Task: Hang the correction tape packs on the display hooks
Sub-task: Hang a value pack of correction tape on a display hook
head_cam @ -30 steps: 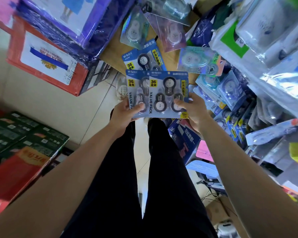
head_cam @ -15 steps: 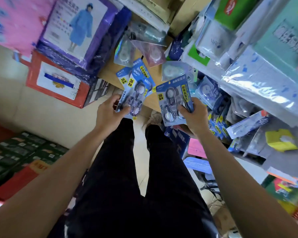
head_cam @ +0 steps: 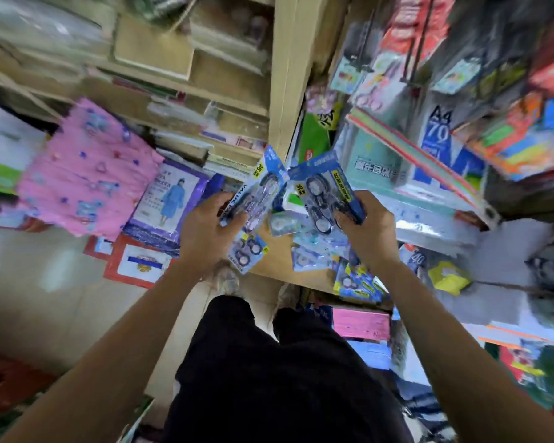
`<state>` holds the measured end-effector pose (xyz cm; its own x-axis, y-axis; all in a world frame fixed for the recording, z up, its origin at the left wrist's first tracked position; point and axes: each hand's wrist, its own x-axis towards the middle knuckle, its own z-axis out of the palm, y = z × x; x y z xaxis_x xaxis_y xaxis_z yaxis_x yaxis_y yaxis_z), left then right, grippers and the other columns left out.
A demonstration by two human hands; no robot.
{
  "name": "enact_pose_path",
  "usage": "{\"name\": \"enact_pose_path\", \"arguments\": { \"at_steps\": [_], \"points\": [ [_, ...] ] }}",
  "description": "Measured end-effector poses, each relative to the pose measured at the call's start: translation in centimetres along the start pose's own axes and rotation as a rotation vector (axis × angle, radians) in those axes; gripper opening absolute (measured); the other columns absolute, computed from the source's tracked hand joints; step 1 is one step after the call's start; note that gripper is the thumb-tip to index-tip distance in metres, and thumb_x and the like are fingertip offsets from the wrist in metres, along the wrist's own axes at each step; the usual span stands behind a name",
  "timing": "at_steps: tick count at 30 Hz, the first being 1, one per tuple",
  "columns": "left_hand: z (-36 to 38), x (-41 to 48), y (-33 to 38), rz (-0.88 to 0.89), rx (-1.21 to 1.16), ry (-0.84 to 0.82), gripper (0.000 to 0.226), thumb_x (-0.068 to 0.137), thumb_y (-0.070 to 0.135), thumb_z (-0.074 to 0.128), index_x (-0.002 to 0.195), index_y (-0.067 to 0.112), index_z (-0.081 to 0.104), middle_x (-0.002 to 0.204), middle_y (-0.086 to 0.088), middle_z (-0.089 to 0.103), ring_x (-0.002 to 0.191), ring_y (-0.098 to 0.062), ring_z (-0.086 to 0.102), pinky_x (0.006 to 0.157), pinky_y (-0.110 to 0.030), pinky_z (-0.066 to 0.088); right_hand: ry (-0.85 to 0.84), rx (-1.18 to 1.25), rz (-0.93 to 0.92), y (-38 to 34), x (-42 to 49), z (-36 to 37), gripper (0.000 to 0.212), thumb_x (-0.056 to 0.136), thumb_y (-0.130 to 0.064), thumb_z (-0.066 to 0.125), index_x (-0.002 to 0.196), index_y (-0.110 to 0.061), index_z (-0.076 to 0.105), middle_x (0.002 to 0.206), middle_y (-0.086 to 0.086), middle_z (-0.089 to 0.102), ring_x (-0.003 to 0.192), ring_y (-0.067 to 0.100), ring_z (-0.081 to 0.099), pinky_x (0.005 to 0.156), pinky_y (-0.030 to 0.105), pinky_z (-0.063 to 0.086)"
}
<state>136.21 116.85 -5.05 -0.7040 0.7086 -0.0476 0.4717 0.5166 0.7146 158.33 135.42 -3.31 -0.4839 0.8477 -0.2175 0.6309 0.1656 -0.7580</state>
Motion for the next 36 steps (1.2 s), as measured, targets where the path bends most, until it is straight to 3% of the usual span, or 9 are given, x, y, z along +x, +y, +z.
{"name": "enact_pose_path", "arguments": {
  "at_steps": [5,9,11,13,16,21,25,31,36],
  "points": [
    [-3.0,-0.4,5.7,0.117,-0.052,0.053,0.029,0.085,0.039,0.068,0.109,0.023,0.07,0.087,0.0,0.075,0.077,-0.025,0.067,0.067,-0.039,0.05,0.19,-0.01,-0.151,-3.2,-2.1,-6.0,0.021,0.086,-0.018,0.074,0.103,-0.011,0.064,0.076,0.007,0.062,0.064,0.018,0.043,0.057,0.03,0.035],
    [-5.5,0.0,9.5,0.253,-0.012,0.158,0.03,0.086,0.041,0.067,0.111,0.026,0.07,0.089,0.007,0.075,0.08,-0.015,0.067,0.066,-0.027,0.041,0.302,0.023,-0.237,-5.4,-3.6,-10.3,0.019,0.086,-0.018,0.076,0.097,-0.008,0.064,0.073,0.004,0.058,0.064,0.021,0.041,0.056,0.022,0.033],
    [-6.9,0.5,12.0,0.302,-0.074,0.221,0.027,0.087,0.038,0.068,0.11,0.024,0.07,0.086,0.016,0.069,0.077,-0.004,0.061,0.064,-0.015,0.038,0.373,0.041,-0.281,-7.3,-4.0,-12.4,0.019,0.086,-0.018,0.076,0.097,-0.009,0.064,0.072,-0.002,0.057,0.061,0.01,0.044,0.058,0.022,0.036],
    [-8.4,1.2,14.4,0.352,-0.134,0.285,0.026,0.087,0.036,0.069,0.109,0.022,0.07,0.084,0.018,0.065,0.076,-0.001,0.058,0.066,-0.008,0.04,0.45,0.074,-0.336,-9.6,-4.4,-14.4,0.016,0.085,-0.011,0.076,0.091,-0.014,0.061,0.063,-0.009,0.05,0.058,-0.001,0.047,0.055,0.01,0.034],
    [-10.4,2.8,17.7,0.448,-0.202,0.373,0.029,0.087,0.04,0.069,0.109,0.02,0.067,0.081,0.013,0.067,0.07,-0.008,0.061,0.069,-0.029,0.051,0.577,0.104,-0.407,-12.4,-4.2,-17.2,0.016,0.083,-0.007,0.077,0.094,-0.007,0.066,0.064,-0.017,0.05,0.062,-0.015,0.051,0.057,0.001,0.033],
    [-13.7,5.5,23.9,0.661,-0.301,0.503,0.035,0.09,0.037,0.067,0.113,0.011,0.066,0.087,0.023,0.063,0.077,0.013,0.059,0.068,-0.009,0.044,0.669,0.165,-0.559,-16.5,-3.9,-21.6,0.019,0.084,-0.012,0.076,0.1,-0.009,0.066,0.067,-0.02,0.057,0.065,-0.009,0.054,0.06,0.002,0.035],
    [-16.4,7.6,28.2,0.748,-0.425,0.588,0.034,0.09,0.041,0.068,0.115,0.017,0.065,0.09,0.024,0.066,0.079,0.005,0.06,0.072,-0.021,0.05,0.713,0.178,-0.685,-19.7,-3.9,-25.0,0.022,0.084,-0.004,0.075,0.096,-0.016,0.06,0.075,-0.038,0.058,0.067,-0.015,0.051,0.066,-0.002,0.033],
    [-20.7,9.7,35.6,0.925,-0.394,0.683,0.024,0.089,0.034,0.07,0.107,0.02,0.065,0.084,0.027,0.064,0.076,0.011,0.057,0.071,-0.016,0.044,0.761,0.271,-0.811,-23.4,-2.8,-29.1,0.029,0.088,-0.007,0.071,0.095,-0.031,0.056,0.075,-0.026,0.059,0.066,-0.004,0.053,0.061,0.006,0.035],
    [-23.6,11.9,40.9,1.033,-0.369,0.767,0.029,0.09,0.027,0.072,0.11,0.007,0.069,0.09,0.01,0.064,0.078,0.0,0.056,0.071,-0.015,0.043,0.82,0.356,-0.862,-26.3,-1.6,-32.7,0.018,0.091,-0.012,0.068,0.106,-0.018,0.06,0.082,-0.007,0.064,0.067,0.002,0.052,0.063,0.018,0.041]
  ]
}}
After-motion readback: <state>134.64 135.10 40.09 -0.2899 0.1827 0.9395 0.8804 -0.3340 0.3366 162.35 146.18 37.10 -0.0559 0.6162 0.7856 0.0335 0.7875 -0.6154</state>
